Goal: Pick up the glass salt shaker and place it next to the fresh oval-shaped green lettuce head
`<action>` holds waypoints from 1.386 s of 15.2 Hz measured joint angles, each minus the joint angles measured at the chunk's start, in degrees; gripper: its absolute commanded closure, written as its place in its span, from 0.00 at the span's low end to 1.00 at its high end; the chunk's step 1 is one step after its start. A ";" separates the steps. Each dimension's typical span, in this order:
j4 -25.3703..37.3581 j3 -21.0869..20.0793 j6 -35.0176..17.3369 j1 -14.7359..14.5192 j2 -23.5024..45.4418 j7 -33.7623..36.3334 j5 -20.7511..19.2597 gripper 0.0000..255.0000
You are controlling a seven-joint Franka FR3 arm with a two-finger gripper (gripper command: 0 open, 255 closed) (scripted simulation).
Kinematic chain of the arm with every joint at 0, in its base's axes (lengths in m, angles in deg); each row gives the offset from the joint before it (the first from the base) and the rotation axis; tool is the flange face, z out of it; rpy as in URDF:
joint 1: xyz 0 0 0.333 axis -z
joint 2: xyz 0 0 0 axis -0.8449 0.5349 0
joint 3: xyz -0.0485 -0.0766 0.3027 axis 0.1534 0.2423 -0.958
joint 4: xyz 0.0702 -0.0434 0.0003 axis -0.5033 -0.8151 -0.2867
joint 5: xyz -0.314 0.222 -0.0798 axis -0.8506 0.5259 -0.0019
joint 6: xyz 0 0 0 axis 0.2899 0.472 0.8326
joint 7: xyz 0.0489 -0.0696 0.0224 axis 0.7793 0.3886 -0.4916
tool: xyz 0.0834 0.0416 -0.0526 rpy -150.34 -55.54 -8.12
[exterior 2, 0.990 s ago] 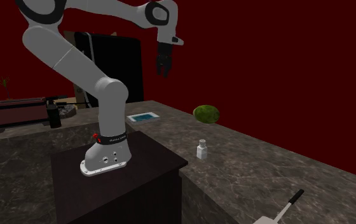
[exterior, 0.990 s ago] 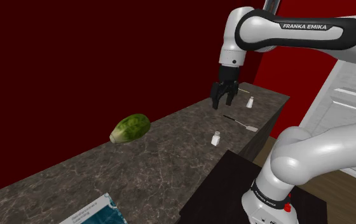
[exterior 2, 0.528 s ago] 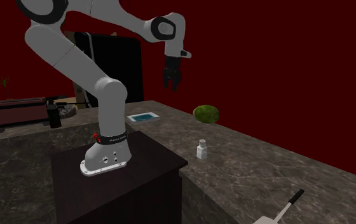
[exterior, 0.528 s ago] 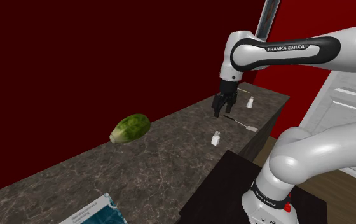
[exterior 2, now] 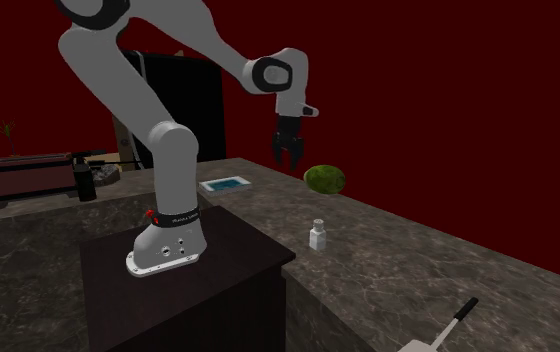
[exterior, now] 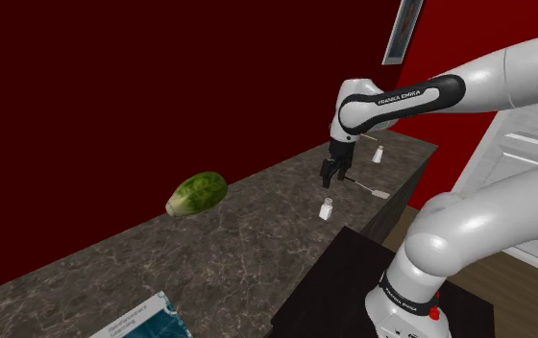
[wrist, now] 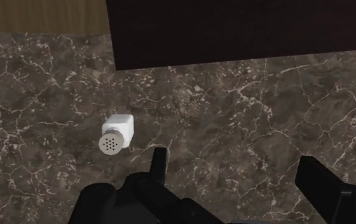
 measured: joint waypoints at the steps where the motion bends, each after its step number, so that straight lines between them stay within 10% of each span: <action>1: 0.09 1.02 -2.16 0.10 2.01 -1.10 -0.46 0.00; 9: 1.60 9.46 -19.39 0.08 18.84 -11.42 -0.84 0.00; 21: 4.63 13.32 -34.93 -1.68 37.76 -25.92 12.07 0.00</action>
